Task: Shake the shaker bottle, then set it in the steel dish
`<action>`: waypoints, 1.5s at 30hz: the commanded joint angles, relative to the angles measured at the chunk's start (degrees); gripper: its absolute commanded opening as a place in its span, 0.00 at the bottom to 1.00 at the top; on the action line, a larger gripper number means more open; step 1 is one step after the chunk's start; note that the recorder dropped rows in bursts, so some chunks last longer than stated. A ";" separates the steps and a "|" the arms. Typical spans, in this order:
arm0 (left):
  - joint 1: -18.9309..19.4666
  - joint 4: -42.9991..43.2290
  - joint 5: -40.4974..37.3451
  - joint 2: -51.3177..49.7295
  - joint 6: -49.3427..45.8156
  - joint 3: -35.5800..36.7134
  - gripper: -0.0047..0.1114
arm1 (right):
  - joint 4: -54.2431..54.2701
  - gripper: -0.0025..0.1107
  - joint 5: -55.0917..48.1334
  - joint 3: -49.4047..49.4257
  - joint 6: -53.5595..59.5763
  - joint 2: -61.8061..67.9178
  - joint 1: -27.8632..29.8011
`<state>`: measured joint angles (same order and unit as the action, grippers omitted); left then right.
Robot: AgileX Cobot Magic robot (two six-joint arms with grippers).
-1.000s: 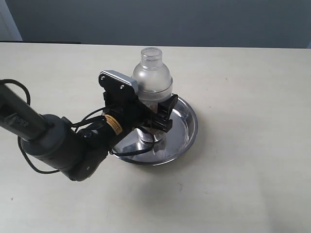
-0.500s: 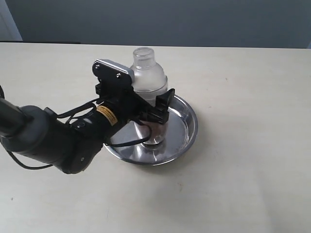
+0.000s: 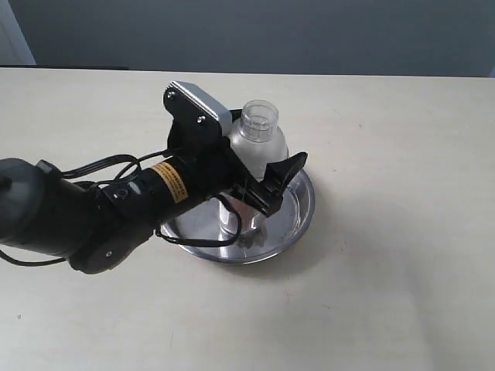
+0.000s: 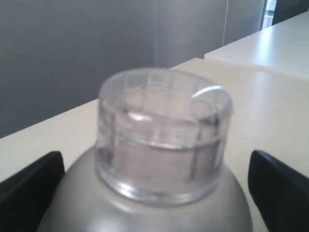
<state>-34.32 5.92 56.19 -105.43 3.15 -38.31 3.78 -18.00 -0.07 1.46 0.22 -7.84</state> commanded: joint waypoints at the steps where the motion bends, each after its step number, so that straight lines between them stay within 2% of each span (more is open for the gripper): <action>1: -0.10 -2.65 0.39 0.68 0.64 0.23 0.86 | -0.08 0.02 0.51 0.07 0.03 -0.22 -0.21; 7: -0.10 -9.08 0.29 5.86 -7.19 0.23 0.86 | -0.08 0.02 0.51 0.07 0.03 -0.22 -0.21; 11: -0.10 -10.48 -4.12 11.93 -10.23 0.23 0.86 | -0.08 0.02 0.51 0.07 0.03 -0.22 -0.21; 16: -0.10 -14.19 -30.72 32.75 -25.22 0.23 0.85 | -0.08 0.02 0.51 0.07 0.03 -0.22 -0.21; 18: -0.10 -14.45 -39.16 43.19 -26.13 0.23 0.78 | -0.08 0.02 0.51 0.07 0.03 -0.22 -0.21; 20: -0.10 -14.44 -46.63 51.71 -26.13 0.23 0.65 | -0.08 0.02 0.51 0.07 0.03 -0.22 -0.21; 24: -0.10 -14.85 -59.94 62.75 -26.13 0.23 0.32 | -0.08 0.02 0.51 0.07 0.03 -0.22 -0.21; 25: -0.10 -14.85 -62.46 64.45 -26.13 0.23 0.26 | -0.08 0.02 0.51 0.07 0.03 -0.22 -0.21; 28: 0.67 -13.32 -67.22 70.23 -22.65 0.23 0.04 | -0.08 0.02 0.51 0.07 0.03 -0.22 -0.21; 31: 1.39 -7.24 -69.94 75.70 -21.47 0.23 0.04 | -0.08 0.02 0.51 0.07 0.03 -0.22 -0.21; 34: 2.20 -5.22 -77.92 79.40 -16.02 0.23 0.04 | -0.08 0.02 0.51 0.07 0.03 -0.22 -0.21; 36: 2.72 -0.66 -90.21 81.22 -8.01 0.23 0.04 | -0.08 0.02 0.51 0.07 0.03 -0.22 -0.21; 38: 2.75 4.03 -103.94 82.05 3.92 0.23 0.04 | -0.08 0.02 0.51 0.07 0.03 -0.22 -0.21; 40: 2.64 6.34 -109.87 82.78 11.98 1.12 0.04 | -0.08 0.02 0.51 0.07 0.03 -0.22 -0.21; 42: 2.81 7.58 -108.72 83.90 12.71 3.40 0.04 | -0.08 0.02 0.51 0.07 0.03 -0.22 -0.21; 43: 2.81 8.75 -104.98 85.02 12.71 5.48 0.04 | -0.08 0.02 0.51 0.07 0.03 -0.22 -0.21; 45: 4.83 7.88 -92.83 87.97 10.32 11.32 0.04 | -0.08 0.02 0.51 0.07 0.03 -0.22 -0.21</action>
<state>-31.27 13.09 -47.79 -20.69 13.45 -33.02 3.78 -18.00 -0.07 1.46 0.22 -7.84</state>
